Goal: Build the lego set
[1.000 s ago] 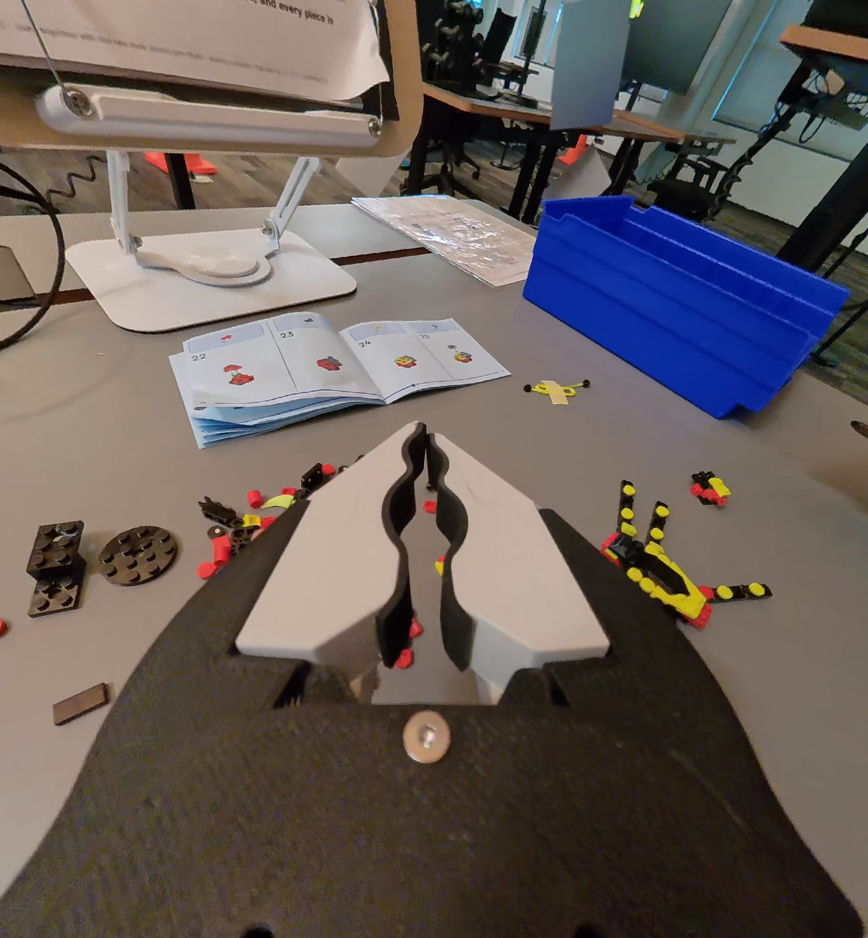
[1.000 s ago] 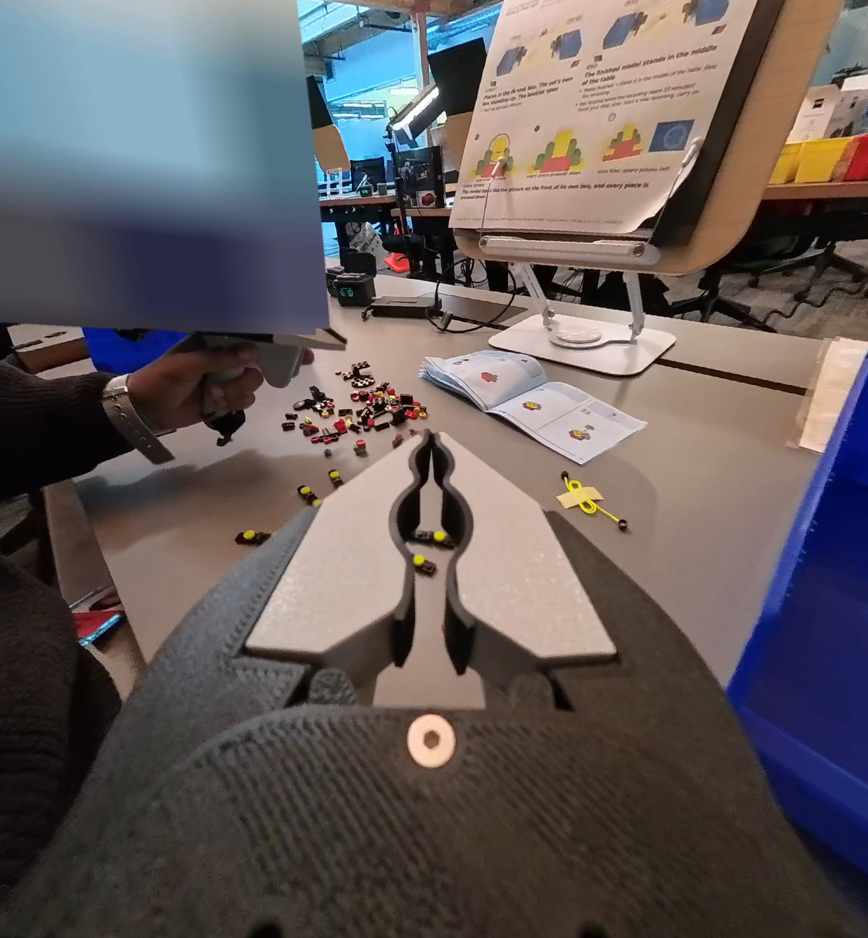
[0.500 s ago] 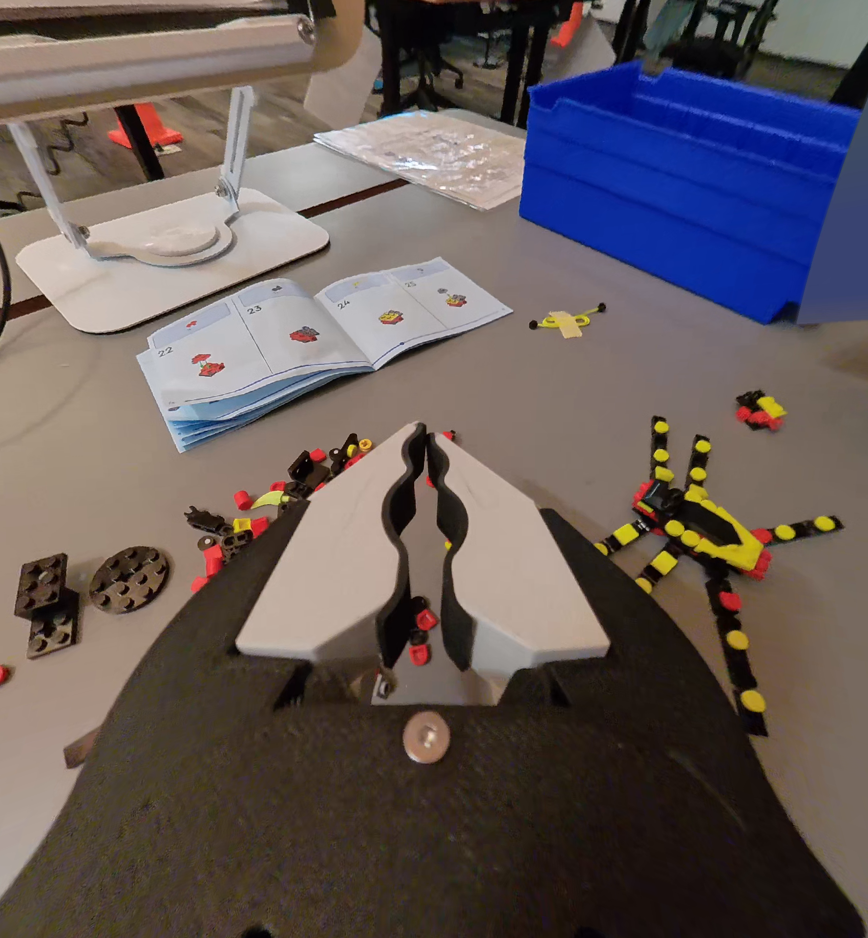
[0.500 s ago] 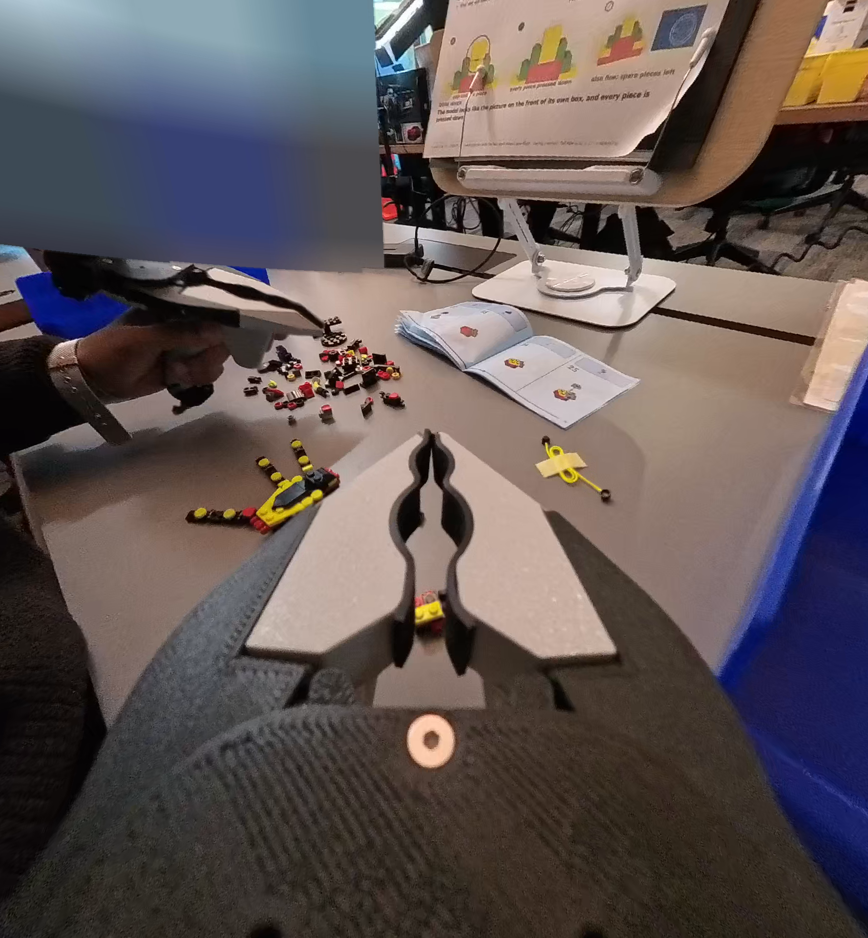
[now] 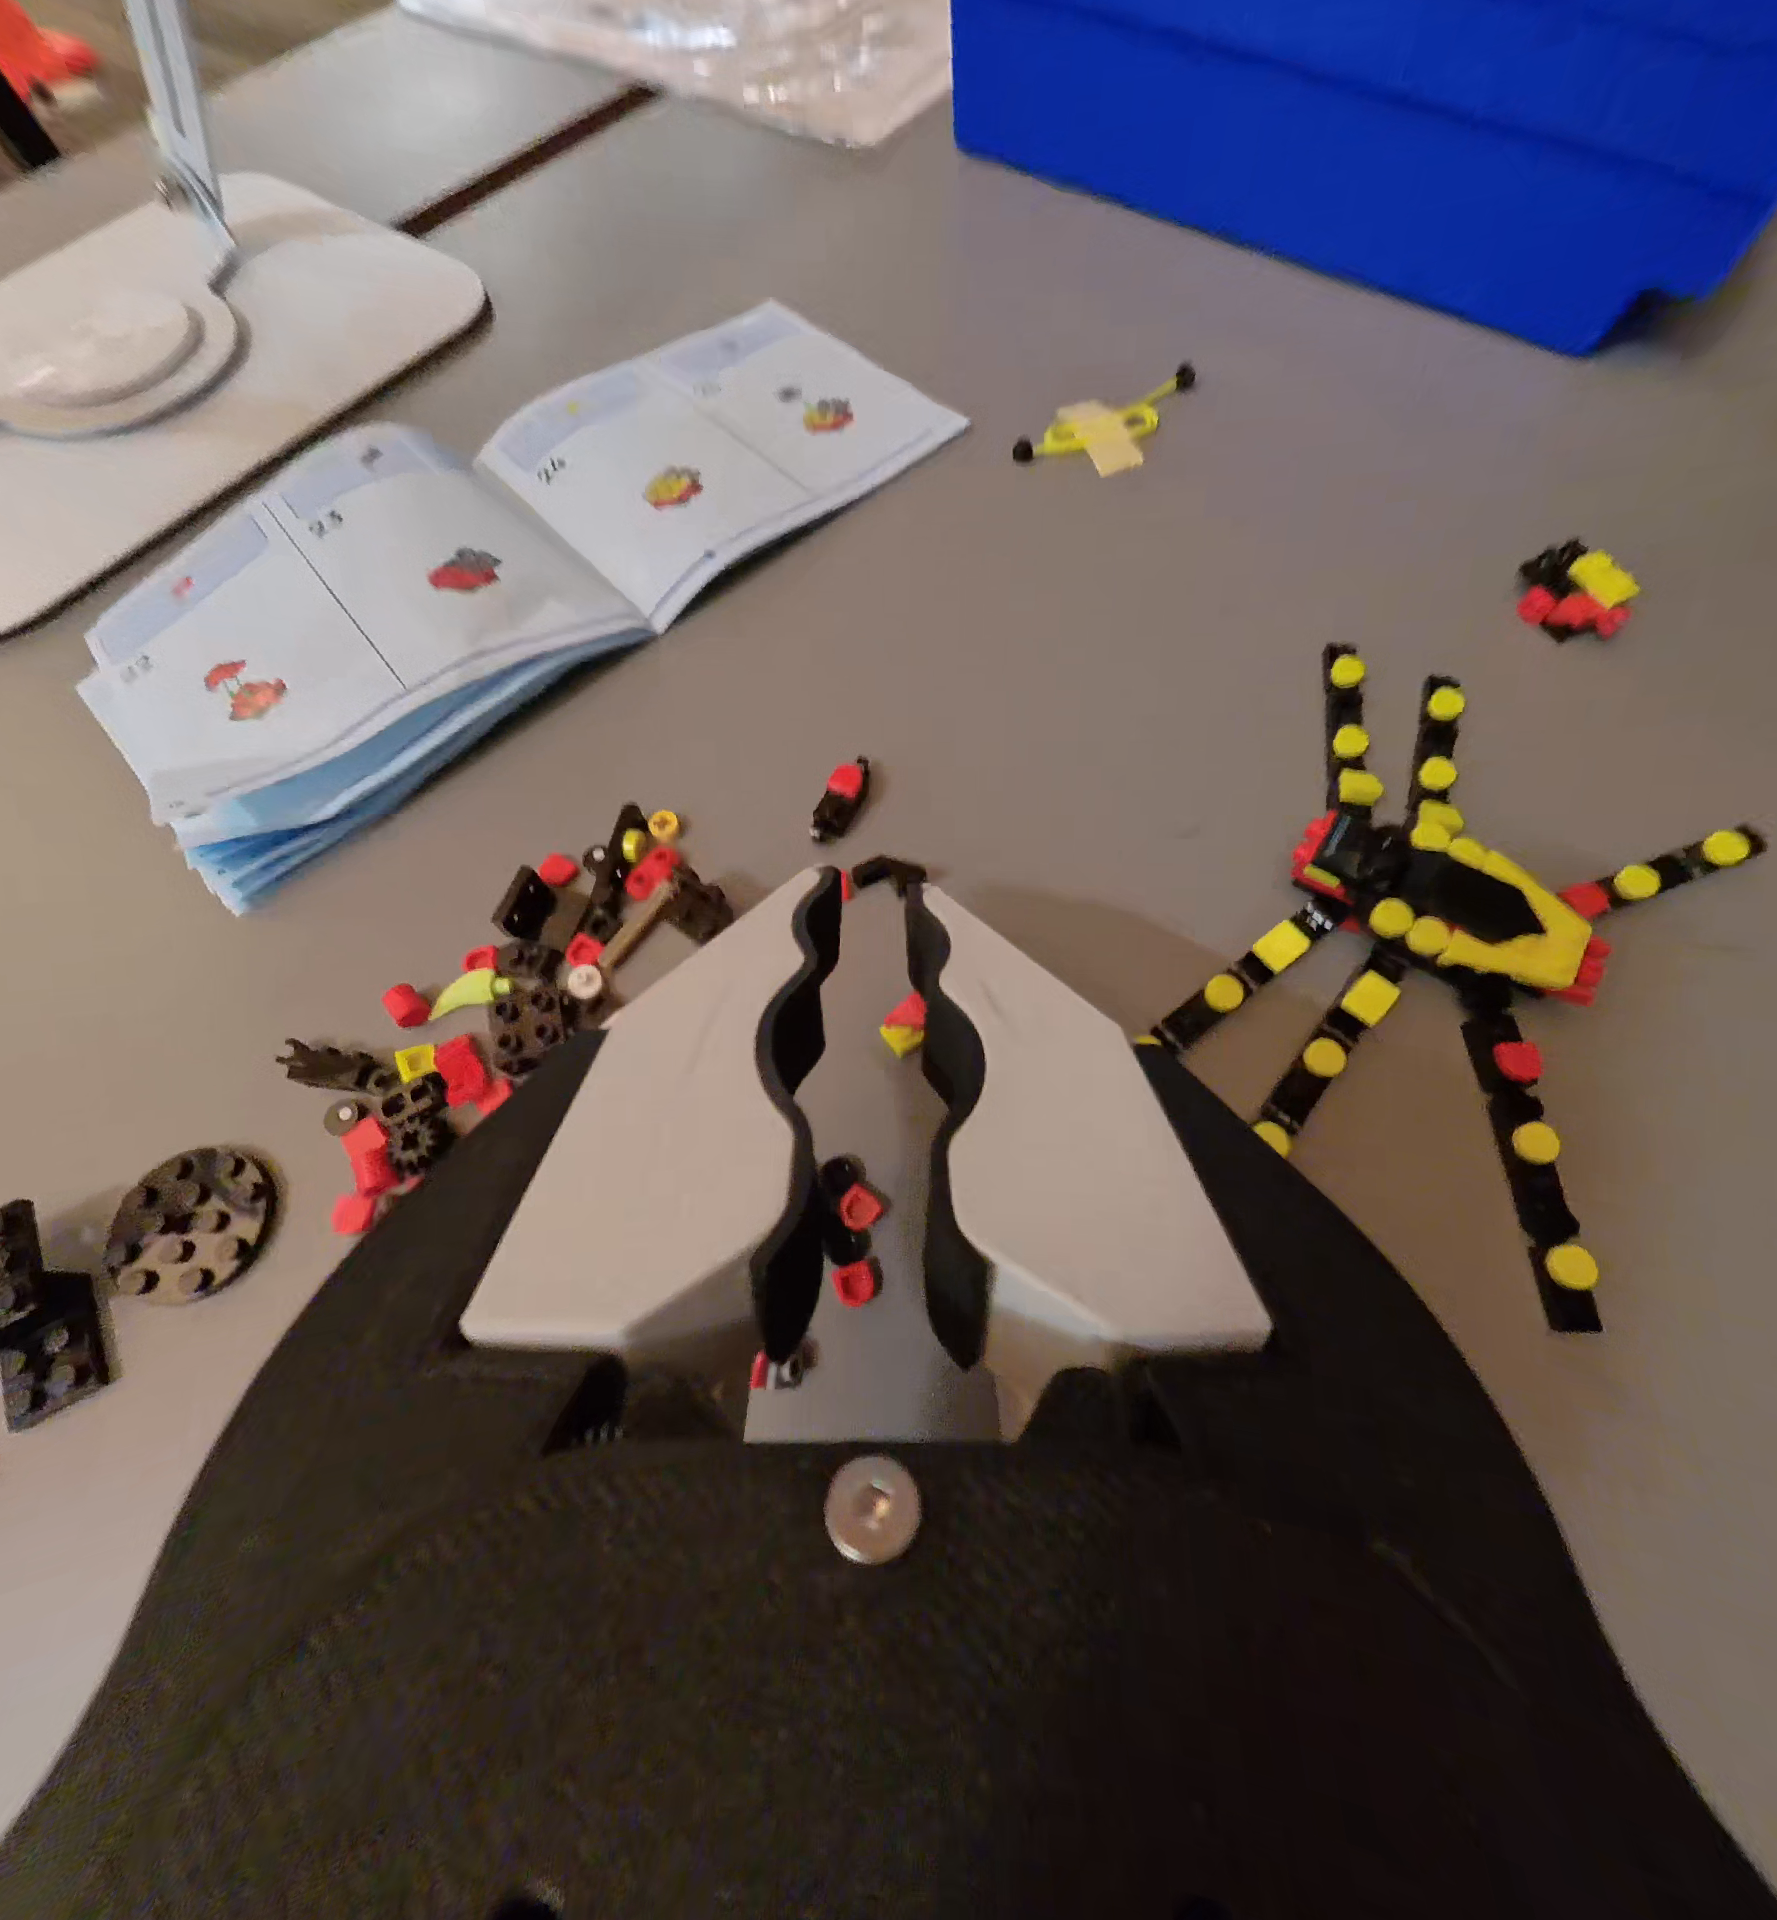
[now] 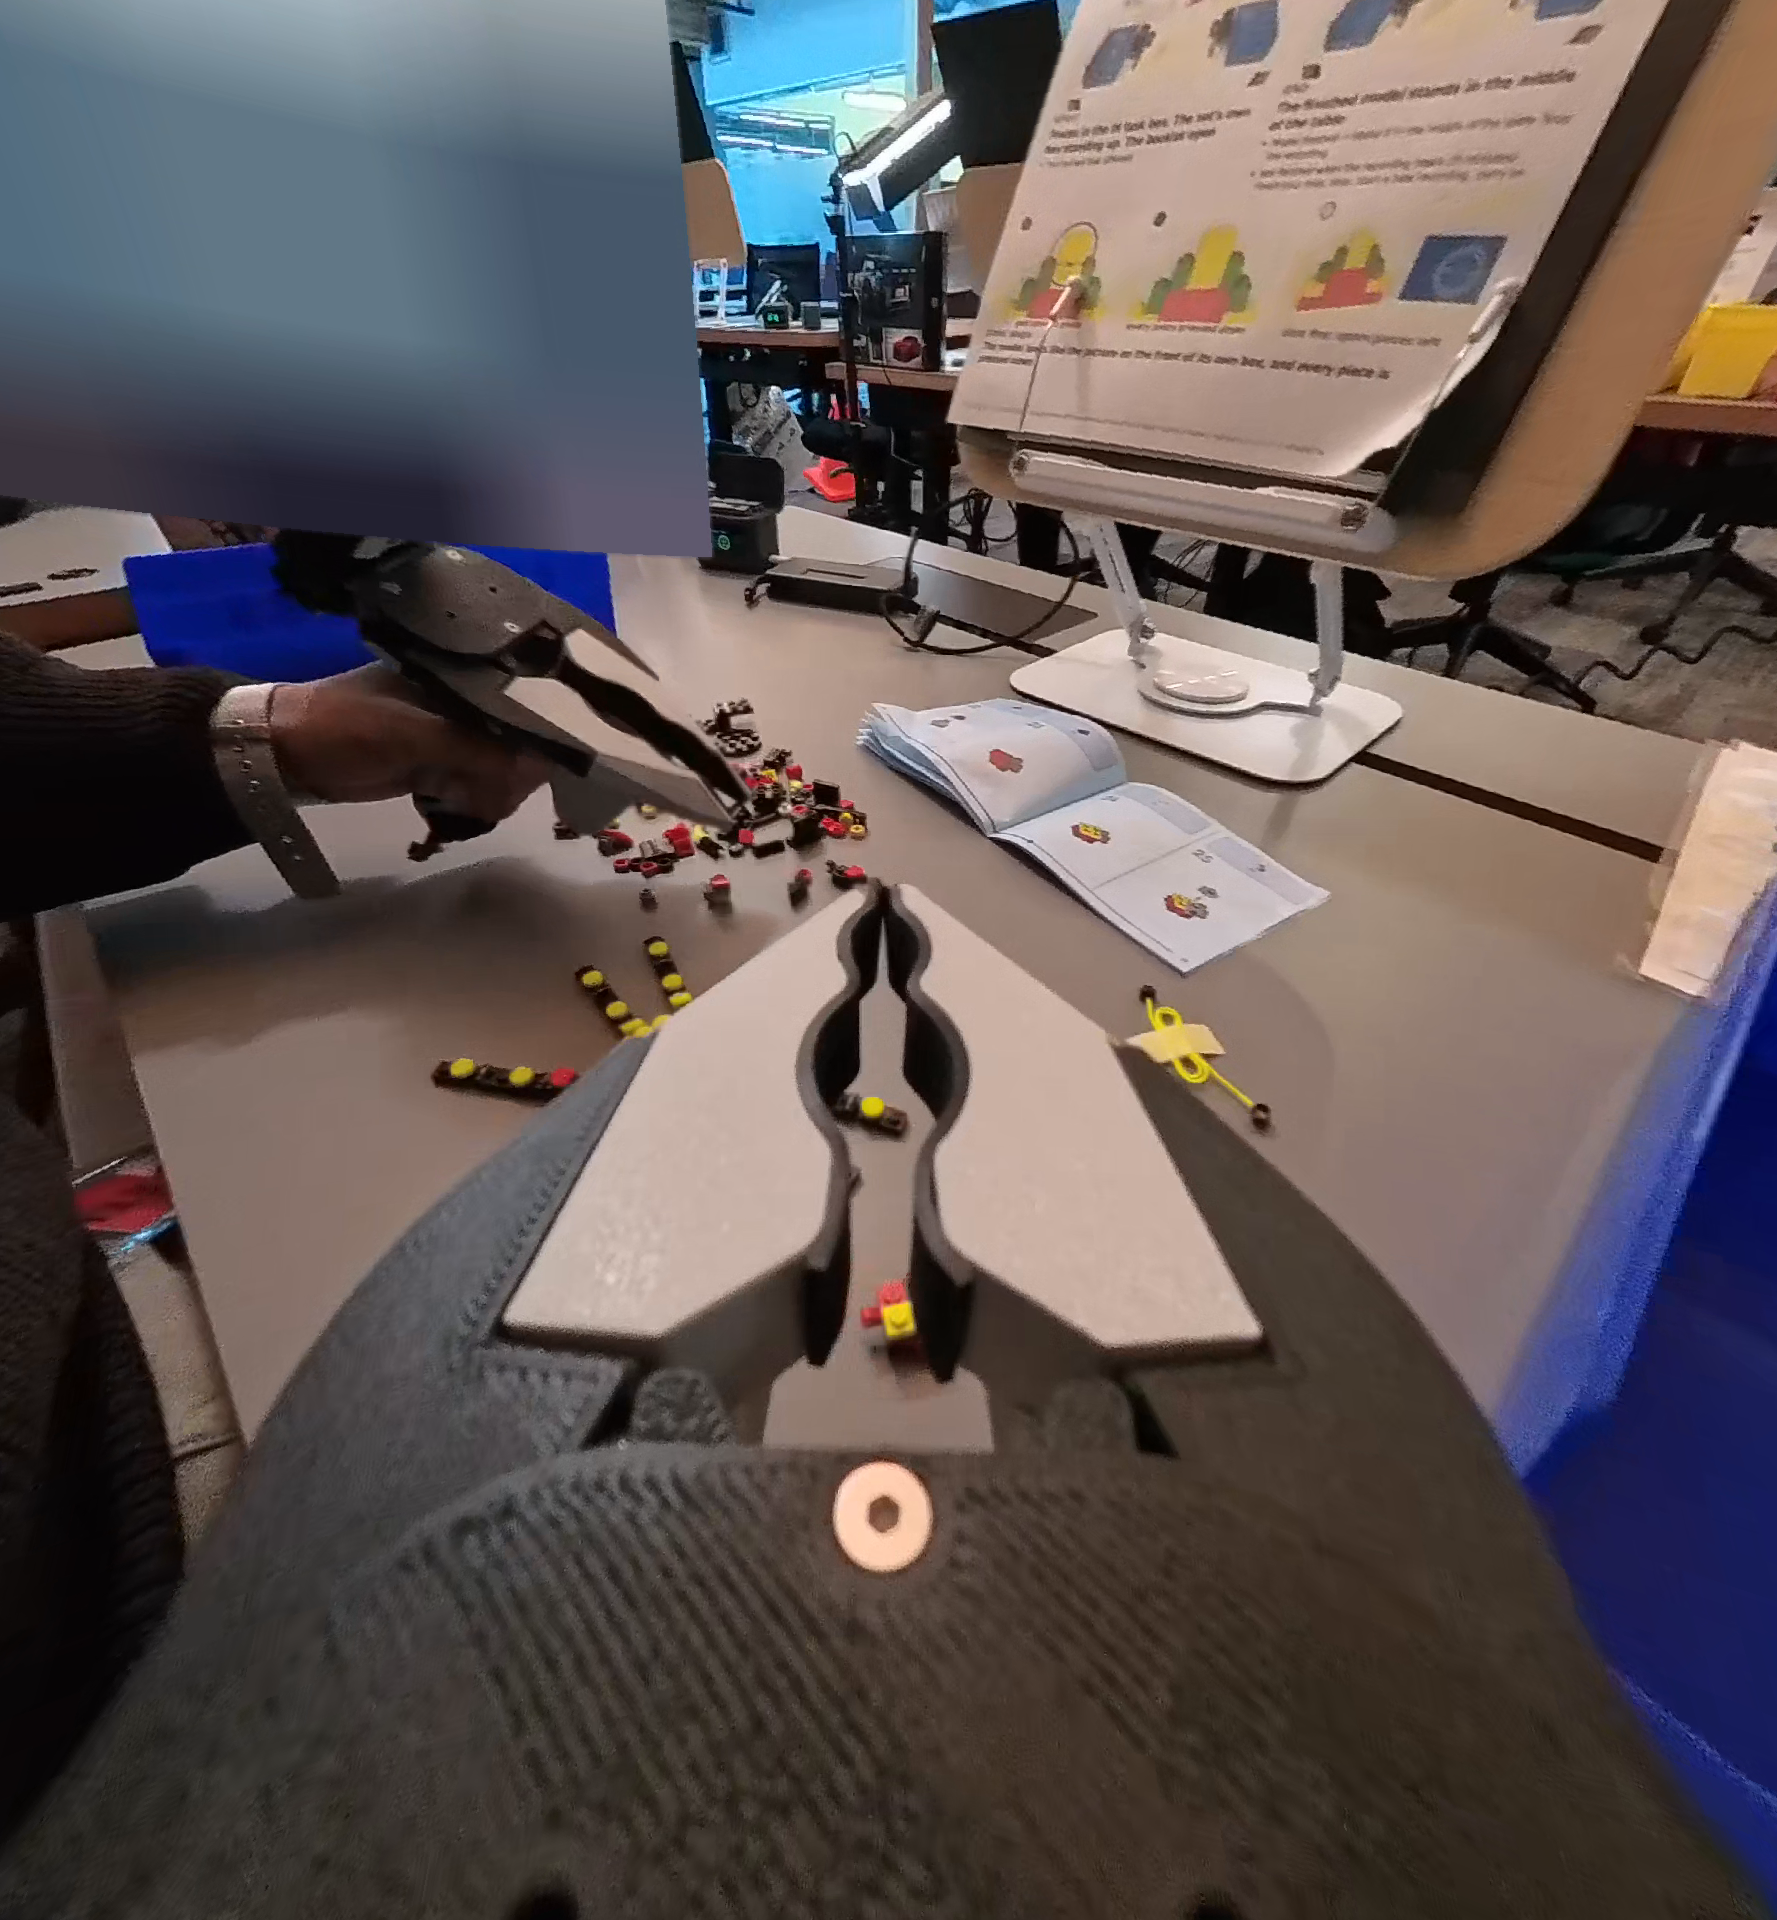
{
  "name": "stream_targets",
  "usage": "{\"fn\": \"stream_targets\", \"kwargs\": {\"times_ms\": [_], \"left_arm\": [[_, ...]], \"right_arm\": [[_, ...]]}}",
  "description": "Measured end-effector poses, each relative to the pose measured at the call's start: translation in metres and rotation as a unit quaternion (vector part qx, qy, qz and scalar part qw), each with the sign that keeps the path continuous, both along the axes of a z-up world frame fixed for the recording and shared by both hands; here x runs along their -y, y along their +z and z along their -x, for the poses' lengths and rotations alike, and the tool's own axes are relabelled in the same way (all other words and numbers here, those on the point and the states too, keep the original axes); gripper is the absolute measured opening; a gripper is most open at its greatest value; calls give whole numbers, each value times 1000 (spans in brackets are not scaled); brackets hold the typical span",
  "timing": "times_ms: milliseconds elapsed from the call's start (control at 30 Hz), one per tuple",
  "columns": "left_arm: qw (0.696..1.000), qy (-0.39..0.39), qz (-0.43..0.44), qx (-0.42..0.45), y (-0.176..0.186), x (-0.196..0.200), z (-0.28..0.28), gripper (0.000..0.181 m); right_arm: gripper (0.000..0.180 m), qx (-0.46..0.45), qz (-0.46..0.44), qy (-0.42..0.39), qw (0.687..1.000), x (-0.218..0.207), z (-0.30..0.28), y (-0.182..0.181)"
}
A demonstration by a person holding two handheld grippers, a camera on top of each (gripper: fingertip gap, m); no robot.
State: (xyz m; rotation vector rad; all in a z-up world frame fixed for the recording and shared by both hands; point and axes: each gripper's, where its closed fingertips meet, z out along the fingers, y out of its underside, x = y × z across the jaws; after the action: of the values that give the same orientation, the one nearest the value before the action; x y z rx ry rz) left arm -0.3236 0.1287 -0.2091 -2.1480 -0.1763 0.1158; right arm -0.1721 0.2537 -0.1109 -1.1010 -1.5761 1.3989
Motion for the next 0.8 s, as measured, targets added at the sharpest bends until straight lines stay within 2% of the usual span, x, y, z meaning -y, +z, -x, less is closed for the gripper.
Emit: {"fn": "stream_targets", "kwargs": {"times_ms": [100, 233, 400, 467, 567, 633, 700, 733, 800], "left_arm": [[998, -5, 60, 21, -24, 6, -5, 18], [994, -19, 98, 43, -41, 9, -14, 30], [994, -12, 95, 53, -40, 10, -14, 15], [992, -5, 81, 93, -37, 9, -16, 15], [977, -7, 12, 213, -18, 0, -27, 14], [933, -25, -76, 350, 12, -9, -39, 14], [857, -47, -162, 486, 45, -12, -46, 14], [823, -54, -189, 534, 57, -12, -48, 14], [793, -60, -205, 570, 64, -14, -54, 14]], "right_arm": [[0, -4, -5, 8, 1000, 7, -3, 2], [0, -7, -8, 14, 1000, 11, -3, 3], [0, -3, 8, 21, 1000, 11, -2, 2], [0, -4, 11, 20, 1000, 10, -2, 2], [0, -1, 13, 17, 1000, 8, -1, 1], [0, 2, 13, 16, 1000, 8, 0, -1], [0, 9, 12, 19, 1000, 10, 1, -4], [0, 12, 11, 22, 1000, 12, 2, -6], [0, 16, 12, 33, 999, 20, 4, -7]]}}
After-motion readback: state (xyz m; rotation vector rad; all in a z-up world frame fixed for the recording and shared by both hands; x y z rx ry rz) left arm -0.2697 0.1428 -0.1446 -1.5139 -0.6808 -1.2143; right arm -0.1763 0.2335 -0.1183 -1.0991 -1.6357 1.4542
